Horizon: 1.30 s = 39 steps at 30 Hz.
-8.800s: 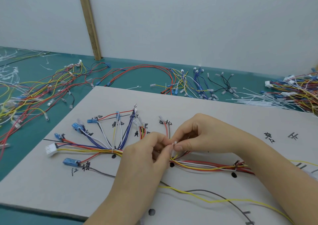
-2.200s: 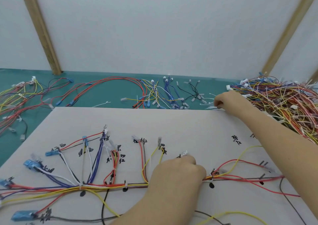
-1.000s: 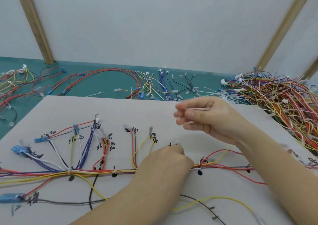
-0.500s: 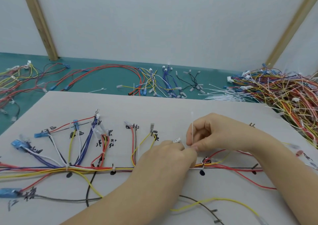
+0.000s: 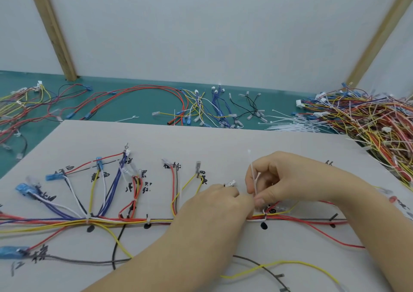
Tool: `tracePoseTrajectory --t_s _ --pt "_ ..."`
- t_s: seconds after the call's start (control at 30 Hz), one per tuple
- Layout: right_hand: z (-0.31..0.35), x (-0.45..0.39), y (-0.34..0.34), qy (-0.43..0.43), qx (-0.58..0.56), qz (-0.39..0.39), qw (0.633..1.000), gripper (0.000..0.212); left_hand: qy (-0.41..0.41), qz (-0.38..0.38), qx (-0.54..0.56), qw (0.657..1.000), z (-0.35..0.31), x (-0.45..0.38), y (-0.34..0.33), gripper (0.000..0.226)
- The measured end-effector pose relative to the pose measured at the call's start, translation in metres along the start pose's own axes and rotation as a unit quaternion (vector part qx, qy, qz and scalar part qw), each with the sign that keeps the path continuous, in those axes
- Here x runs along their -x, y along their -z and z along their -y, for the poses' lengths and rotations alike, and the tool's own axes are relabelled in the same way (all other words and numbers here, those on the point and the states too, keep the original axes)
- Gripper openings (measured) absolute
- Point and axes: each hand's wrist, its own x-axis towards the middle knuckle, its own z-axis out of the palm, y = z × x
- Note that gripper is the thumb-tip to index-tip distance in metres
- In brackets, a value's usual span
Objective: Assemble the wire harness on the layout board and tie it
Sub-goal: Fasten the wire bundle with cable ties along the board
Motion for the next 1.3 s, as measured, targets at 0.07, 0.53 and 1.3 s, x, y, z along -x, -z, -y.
tracePoseTrajectory --t_s 0.07,0.53,1.3 --pt "0.001 -0.002 -0.003 0.021 0.005 -0.027 0.999 0.025 -0.004 -0.002 0.013 1.000 0.000 0.000 0.000 0.019" --pt "0.004 0.002 -0.005 0.012 -0.015 0.008 1.000 0.015 -0.065 0.019 0.028 0.997 0.001 -0.002 0.006 0.028" --pt "0.005 0.001 -0.004 0.078 0.003 -0.050 0.996 0.024 -0.228 -0.108 -0.164 0.954 -0.012 -0.010 -0.006 0.025"
